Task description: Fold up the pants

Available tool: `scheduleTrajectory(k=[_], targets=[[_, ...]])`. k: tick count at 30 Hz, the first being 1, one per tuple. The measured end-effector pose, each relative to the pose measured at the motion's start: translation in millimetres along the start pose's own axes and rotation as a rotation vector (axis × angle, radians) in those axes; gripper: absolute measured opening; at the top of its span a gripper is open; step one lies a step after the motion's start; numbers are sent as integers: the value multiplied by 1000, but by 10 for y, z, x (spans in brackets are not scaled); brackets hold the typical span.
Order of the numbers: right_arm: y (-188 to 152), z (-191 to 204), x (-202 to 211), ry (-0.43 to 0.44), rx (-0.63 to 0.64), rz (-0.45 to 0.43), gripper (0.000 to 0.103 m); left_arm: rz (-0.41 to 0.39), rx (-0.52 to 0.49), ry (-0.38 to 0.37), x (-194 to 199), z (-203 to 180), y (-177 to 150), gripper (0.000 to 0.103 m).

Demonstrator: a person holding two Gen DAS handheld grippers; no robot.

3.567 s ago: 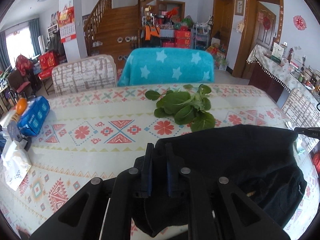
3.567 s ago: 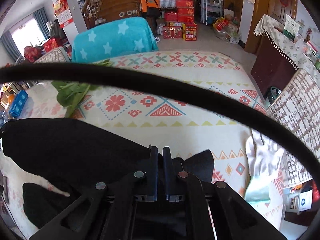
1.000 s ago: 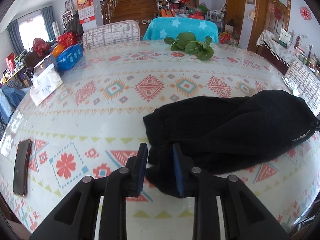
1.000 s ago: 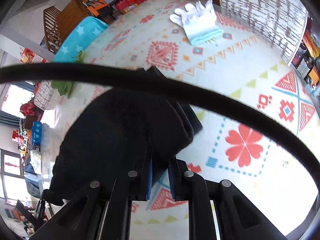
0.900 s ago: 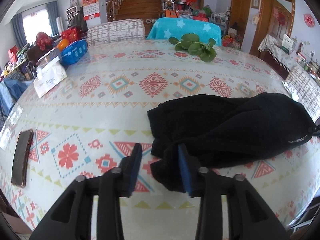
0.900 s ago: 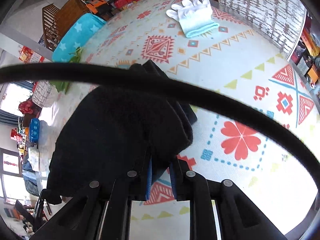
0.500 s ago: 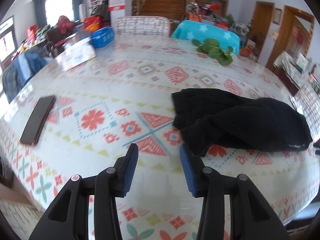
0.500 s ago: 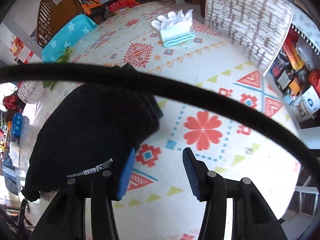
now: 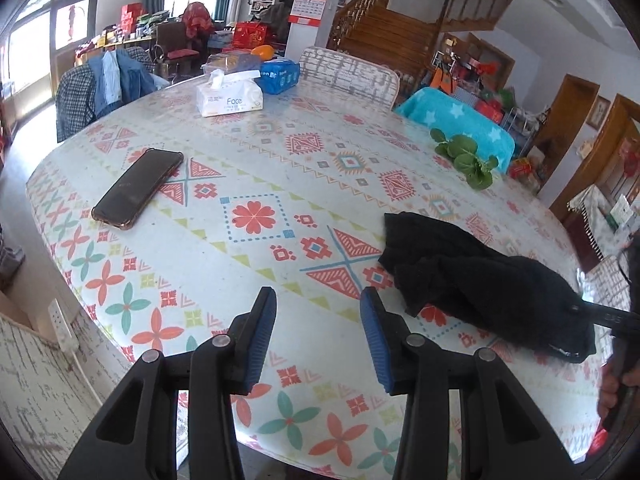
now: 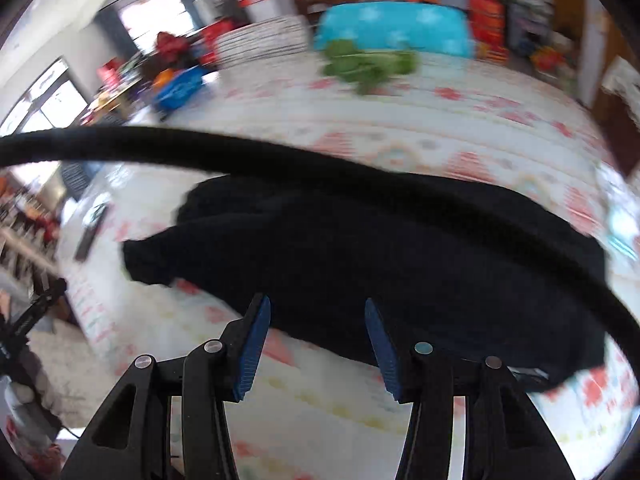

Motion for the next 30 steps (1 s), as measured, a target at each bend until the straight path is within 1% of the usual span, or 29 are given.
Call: scheduleTrajectory(k=[4,7,11,14,19,20,22,24,25,28,29,30], targets=[[201,419,-279,34,98,52,54,9,12,-11,-28,70,19,43],[298,625,-446,28,173,63,54,41,26,1,-132,166,59,43],[441,751,-647,29,178,87,54,73,55,-27,-228,297,164,43],[548,857,-693,39,180,85,54,98,76,-53,-345,353,225,43],[745,1132,-875,20,242,98,54,134,95,-88,-560,337,242,43],[787,1184,-969,9,241,108,54,141,98,-95,-594,324,240,43],[802,1214,-1088,16,225,127,53,154,99,-107,-650,300,237,43],[723,1269,-1221,54,206,186,48,160,96,-115,-682,290,241,43],[622,1315,-1279,83,206,233,48,160,96,-115,-692,296,247,43],[169,1510,-1336,129,313,383,48,158,111,-118,-698,335,263,43],[5,1569,-1319,158,348,440,48,155,117,-118,-699,360,274,43],[-113,1619,-1279,177,385,478,48,152,121,-114,-694,387,283,43]])
Point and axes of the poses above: each gripper's, at about its wrist camera, not at the fingertips, and x roughly against the way its jaws point, z to its left, y to its top, the point moved 2 cm from there along -x, roughly the way its jaws point
